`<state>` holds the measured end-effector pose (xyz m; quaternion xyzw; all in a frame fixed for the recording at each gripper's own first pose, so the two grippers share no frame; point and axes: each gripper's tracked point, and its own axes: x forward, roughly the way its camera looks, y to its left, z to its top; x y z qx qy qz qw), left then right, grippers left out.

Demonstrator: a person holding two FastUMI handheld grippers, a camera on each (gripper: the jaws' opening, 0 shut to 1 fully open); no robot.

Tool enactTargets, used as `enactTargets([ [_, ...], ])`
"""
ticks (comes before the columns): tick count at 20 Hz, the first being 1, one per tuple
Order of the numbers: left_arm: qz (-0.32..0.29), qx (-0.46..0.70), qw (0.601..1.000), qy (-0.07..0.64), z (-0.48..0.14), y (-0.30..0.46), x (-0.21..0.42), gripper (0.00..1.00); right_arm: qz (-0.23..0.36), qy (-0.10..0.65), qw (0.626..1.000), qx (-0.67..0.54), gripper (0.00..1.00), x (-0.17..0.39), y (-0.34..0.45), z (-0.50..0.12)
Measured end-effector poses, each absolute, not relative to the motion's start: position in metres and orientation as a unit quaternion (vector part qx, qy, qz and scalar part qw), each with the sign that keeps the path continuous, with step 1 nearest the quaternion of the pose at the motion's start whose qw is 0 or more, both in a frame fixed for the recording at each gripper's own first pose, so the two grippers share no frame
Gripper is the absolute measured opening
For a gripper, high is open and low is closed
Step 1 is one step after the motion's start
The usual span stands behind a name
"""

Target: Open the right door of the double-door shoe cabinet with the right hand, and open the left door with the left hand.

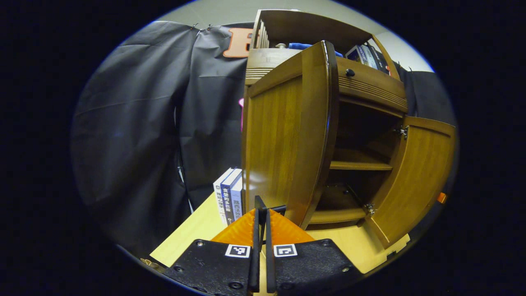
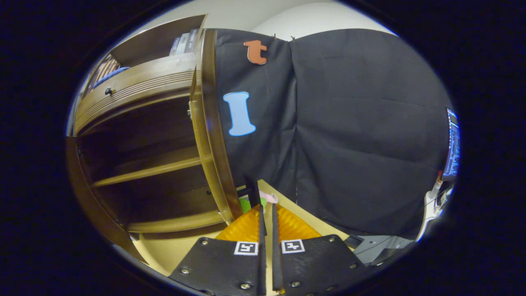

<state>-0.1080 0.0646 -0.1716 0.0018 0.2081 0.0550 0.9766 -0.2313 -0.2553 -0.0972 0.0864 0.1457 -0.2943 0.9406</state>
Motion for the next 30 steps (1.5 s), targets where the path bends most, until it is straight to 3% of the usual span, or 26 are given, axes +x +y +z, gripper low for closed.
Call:
enactTargets([
  [2, 0.074, 0.012, 0.975, 0.208, -0.17, 0.08, -0.112, 0.02, -0.299, 0.147, 0.939, 0.087, 0.07, -0.232, -0.255, -0.097],
  [7, 0.123, 0.024, 0.971, 0.204, -0.167, 0.121, -0.116, 0.02, -0.304, 0.148, 0.936, 0.095, 0.07, -0.232, -0.255, -0.096],
  [20, 0.094, 0.007, 0.976, 0.196, -0.166, 0.135, -0.117, 0.0, -0.321, 0.153, 0.931, 0.081, 0.07, -0.233, -0.255, -0.096],
  [25, 0.086, 0.006, 0.978, 0.191, -0.165, 0.143, -0.117, 0.02, -0.373, 0.116, 0.918, 0.074, 0.07, -0.248, -0.241, -0.082],
  [30, 0.08, 0.002, 0.979, 0.189, -0.165, 0.15, -0.116, 0.03, -0.319, 0.101, 0.94, 0.066, 0.07, -0.233, -0.18, -0.07],
])
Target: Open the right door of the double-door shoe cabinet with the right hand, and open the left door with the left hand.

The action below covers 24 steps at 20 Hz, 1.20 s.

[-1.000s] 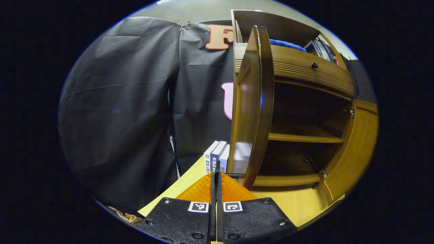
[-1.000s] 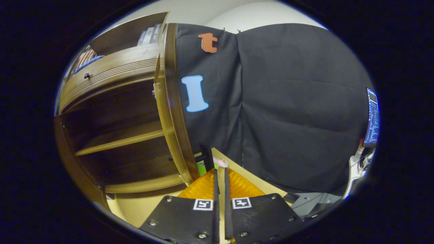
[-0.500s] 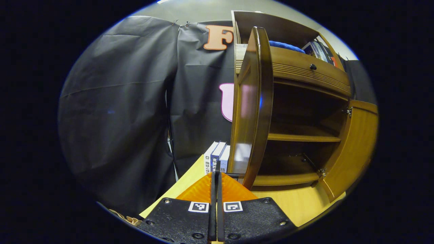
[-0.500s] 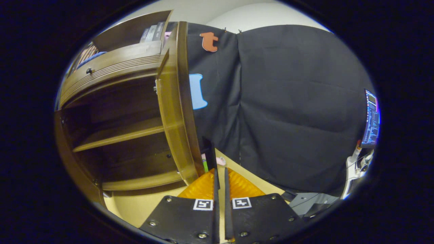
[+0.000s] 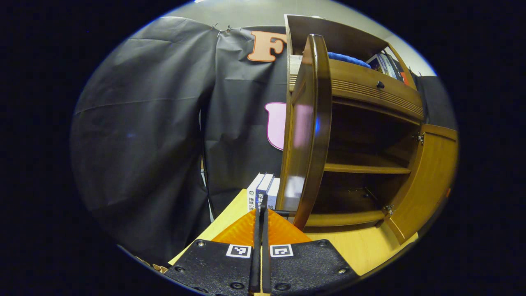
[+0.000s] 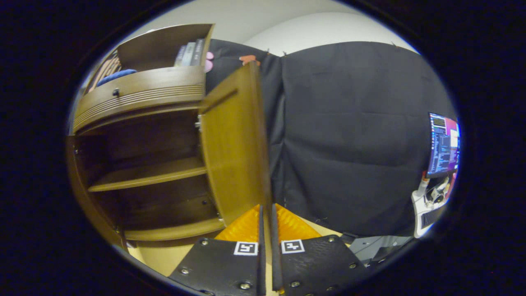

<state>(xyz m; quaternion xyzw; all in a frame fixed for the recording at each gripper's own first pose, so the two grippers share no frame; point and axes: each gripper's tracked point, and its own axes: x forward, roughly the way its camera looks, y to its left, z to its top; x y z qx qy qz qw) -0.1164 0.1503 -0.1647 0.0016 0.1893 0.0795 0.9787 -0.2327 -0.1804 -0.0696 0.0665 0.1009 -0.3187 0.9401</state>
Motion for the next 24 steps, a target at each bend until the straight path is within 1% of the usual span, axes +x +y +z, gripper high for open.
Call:
enactTargets([
  [2, 0.075, 0.0, 0.979, 0.191, -0.166, 0.153, -0.116, 0.02, -0.285, 0.107, 0.95, 0.072, 0.07, -0.218, -0.157, -0.073],
  [3, 0.073, -0.002, 0.979, 0.19, -0.165, 0.155, -0.116, 0.0, -0.27, 0.109, 0.954, 0.073, 0.07, -0.21, -0.149, -0.073],
  [4, 0.071, -0.003, 0.979, 0.19, -0.165, 0.158, -0.117, 0.0, -0.253, 0.11, 0.958, 0.075, 0.07, -0.202, -0.139, -0.073],
  [6, 0.065, -0.002, 0.979, 0.193, -0.165, 0.163, -0.117, 0.1, -0.219, 0.116, 0.965, 0.081, 0.07, -0.188, -0.119, -0.078],
  [8, 0.068, 0.004, 0.978, 0.197, -0.164, 0.172, -0.12, 0.27, -0.19, 0.117, 0.972, 0.081, 0.07, -0.172, -0.102, -0.076],
  [10, 0.089, 0.02, 0.976, 0.196, -0.161, 0.185, -0.127, 0.47, -0.163, 0.113, 0.977, 0.075, 0.06, -0.159, -0.086, -0.073],
  [11, 0.106, 0.032, 0.974, 0.196, -0.16, 0.195, -0.132, 0.4, -0.151, 0.111, 0.98, 0.071, 0.06, -0.153, -0.079, -0.07],
  [12, 0.118, 0.038, 0.973, 0.196, -0.158, 0.202, -0.139, 0.47, -0.138, 0.109, 0.982, 0.066, 0.06, -0.147, -0.071, -0.069],
  [13, 0.121, 0.03, 0.973, 0.195, -0.156, 0.204, -0.143, 0.4, -0.125, 0.107, 0.984, 0.061, 0.06, -0.142, -0.063, -0.069],
  [14, 0.127, 0.021, 0.973, 0.194, -0.154, 0.204, -0.146, 0.48, -0.113, 0.107, 0.986, 0.057, 0.06, -0.136, -0.057, -0.068],
  [15, 0.134, 0.015, 0.972, 0.192, -0.151, 0.204, -0.149, 0.48, -0.102, 0.106, 0.988, 0.053, 0.06, -0.132, -0.051, -0.069],
  [16, 0.142, 0.013, 0.972, 0.189, -0.149, 0.206, -0.153, 0.41, -0.094, 0.105, 0.989, 0.05, 0.06, -0.127, -0.048, -0.068],
  [17, 0.15, 0.012, 0.971, 0.185, -0.142, 0.205, -0.156, 0.41, -0.086, 0.103, 0.99, 0.049, 0.06, -0.125, -0.043, -0.067],
  [18, 0.155, 0.017, 0.972, 0.177, -0.132, 0.202, -0.158, 0.55, -0.08, 0.1, 0.991, 0.047, 0.06, -0.121, -0.041, -0.065],
  [20, 0.156, 0.037, 0.976, 0.147, -0.101, 0.192, -0.159, 0.55, -0.071, 0.091, 0.993, 0.033, 0.06, -0.115, -0.037, -0.06],
  [21, 0.15, 0.049, 0.979, 0.13, -0.084, 0.182, -0.156, 0.4, -0.066, 0.085, 0.994, 0.025, 0.07, -0.112, -0.035, -0.055],
  [22, 0.139, 0.06, 0.982, 0.111, -0.067, 0.168, -0.153, 0.4, -0.061, 0.079, 0.995, 0.019, 0.06, -0.109, -0.034, -0.051],
  [23, 0.127, 0.07, 0.985, 0.093, -0.05, 0.153, -0.147, 0.54, -0.055, 0.074, 0.996, 0.016, 0.07, -0.107, -0.032, -0.048],
  [24, 0.113, 0.075, 0.988, 0.076, -0.035, 0.138, -0.139, 0.4, -0.051, 0.068, 0.996, 0.011, 0.07, -0.105, -0.031, -0.044],
])
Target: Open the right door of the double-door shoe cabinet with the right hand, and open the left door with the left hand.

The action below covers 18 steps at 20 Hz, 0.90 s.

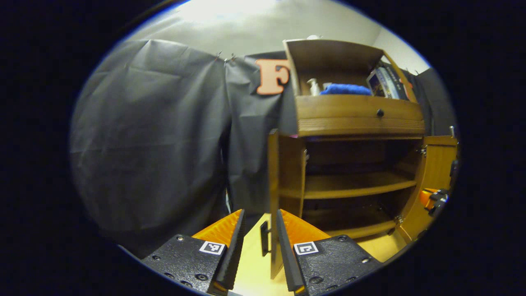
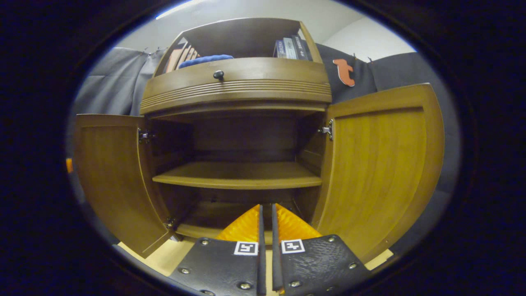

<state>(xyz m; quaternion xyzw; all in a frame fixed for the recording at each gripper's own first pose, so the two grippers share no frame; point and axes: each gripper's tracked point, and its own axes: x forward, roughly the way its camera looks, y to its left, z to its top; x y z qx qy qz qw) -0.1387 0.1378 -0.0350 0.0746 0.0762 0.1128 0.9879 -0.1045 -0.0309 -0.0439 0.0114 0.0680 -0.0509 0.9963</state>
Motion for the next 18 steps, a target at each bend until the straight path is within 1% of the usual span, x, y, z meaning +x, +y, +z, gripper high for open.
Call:
enactTargets([
  [1, 0.09, 0.072, 0.991, 0.061, -0.023, 0.118, -0.13, 0.54, -0.047, 0.061, 0.997, 0.005, 0.07, -0.102, -0.03, -0.037],
  [2, 0.064, 0.071, 0.994, 0.048, -0.015, 0.094, -0.12, 0.41, -0.042, 0.053, 0.998, -0.002, 0.07, -0.102, -0.029, -0.031],
  [3, 0.042, 0.07, 0.996, 0.038, -0.009, 0.073, -0.111, 0.4, -0.039, 0.045, 0.998, -0.009, 0.07, -0.101, -0.029, -0.024],
  [4, 0.018, 0.065, 0.997, 0.03, -0.007, 0.053, -0.102, 0.41, -0.036, 0.038, 0.999, -0.013, 0.06, -0.1, -0.029, -0.018],
  [5, -0.007, 0.056, 0.998, 0.022, -0.005, 0.033, -0.091, 0.47, -0.033, 0.032, 0.999, -0.013, 0.06, -0.104, -0.028, -0.016],
  [8, -0.064, 0.038, 0.997, 0.012, -0.007, -0.016, -0.067, 0.42, -0.034, 0.011, 0.999, -0.023, 0.06, -0.108, -0.033, 0.004],
  [9, -0.077, 0.032, 0.996, 0.016, -0.011, -0.029, -0.06, 0.47, -0.033, 0.008, 0.999, -0.021, 0.06, -0.107, -0.035, 0.009],
  [10, -0.086, 0.025, 0.996, 0.023, -0.017, -0.041, -0.054, 0.42, -0.031, 0.007, 0.999, -0.016, 0.17, -0.108, -0.036, 0.014],
  [11, -0.094, 0.018, 0.995, 0.028, -0.022, -0.051, -0.049, 0.42, -0.032, 0.004, 0.999, -0.013, 0.06, -0.112, -0.037, 0.018],
  [12, -0.102, 0.013, 0.994, 0.033, -0.026, -0.061, -0.044, 0.47, -0.029, 0.0, 1.0, -0.011, 0.06, -0.115, -0.038, 0.023],
  [13, -0.106, 0.008, 0.994, 0.037, -0.03, -0.069, -0.04, 0.47, -0.033, -0.002, 0.999, -0.012, 0.16, -0.116, -0.041, 0.027],
  [14, -0.11, 0.005, 0.993, 0.038, -0.033, -0.076, -0.038, 0.43, -0.039, -0.007, 0.999, -0.015, 0.16, -0.117, -0.045, 0.031],
  [15, -0.115, 0.002, 0.993, 0.038, -0.035, -0.084, -0.036, 0.47, -0.039, -0.011, 0.999, -0.014, 0.09, -0.119, -0.046, 0.033],
  [16, -0.124, -0.001, 0.992, 0.037, -0.038, -0.093, -0.034, 0.57, -0.04, -0.01, 0.999, -0.011, 0.09, -0.12, -0.046, 0.034],
  [18, -0.137, -0.006, 0.99, 0.039, -0.042, -0.106, -0.032, 0.77, -0.038, -0.011, 0.999, -0.005, 0.2, -0.126, -0.046, 0.035],
])
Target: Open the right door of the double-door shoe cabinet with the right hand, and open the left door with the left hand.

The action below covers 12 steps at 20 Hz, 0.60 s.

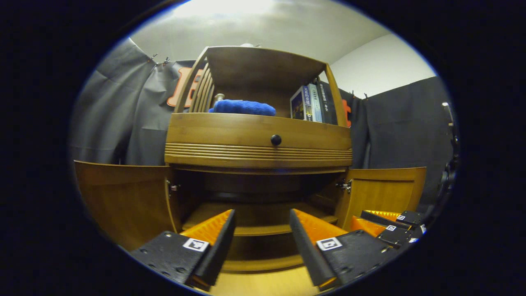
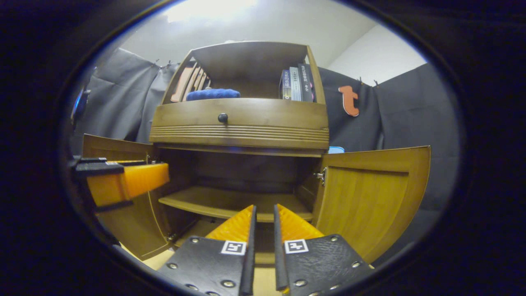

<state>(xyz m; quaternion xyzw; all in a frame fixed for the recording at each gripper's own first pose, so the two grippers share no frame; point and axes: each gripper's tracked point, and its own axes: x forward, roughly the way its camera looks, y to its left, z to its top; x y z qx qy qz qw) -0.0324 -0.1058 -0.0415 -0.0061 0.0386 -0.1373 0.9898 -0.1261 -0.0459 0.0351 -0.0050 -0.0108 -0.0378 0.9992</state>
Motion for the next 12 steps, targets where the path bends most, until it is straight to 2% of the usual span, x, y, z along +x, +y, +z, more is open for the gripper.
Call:
enactTargets([
  [2, -0.137, -0.013, 0.99, 0.034, -0.043, -0.108, -0.031, 0.96, -0.024, -0.009, 1.0, -0.003, 0.58, -0.13, -0.039, 0.033],
  [4, -0.137, -0.019, 0.99, 0.033, -0.044, -0.11, -0.029, 0.94, -0.026, -0.013, 1.0, -0.011, 0.96, -0.133, -0.042, 0.032],
  [7, -0.131, -0.018, 0.991, 0.031, -0.045, -0.106, -0.026, 0.93, -0.028, -0.023, 0.999, -0.024, 0.97, -0.136, -0.039, 0.036],
  [8, -0.13, -0.018, 0.991, 0.029, -0.044, -0.105, -0.026, 0.96, -0.027, -0.026, 0.999, -0.025, 0.96, -0.135, -0.038, 0.039],
  [9, -0.13, -0.017, 0.991, 0.028, -0.044, -0.104, -0.025, 0.93, -0.027, -0.029, 0.999, -0.025, 0.96, -0.135, -0.037, 0.041],
  [11, -0.13, -0.016, 0.991, 0.028, -0.044, -0.104, -0.024, 0.93, -0.028, -0.033, 0.999, -0.022, 0.97, -0.135, -0.037, 0.043],
  [12, -0.13, -0.017, 0.991, 0.028, -0.044, -0.103, -0.025, 0.96, -0.03, -0.034, 0.999, -0.02, 0.97, -0.136, -0.037, 0.044],
])
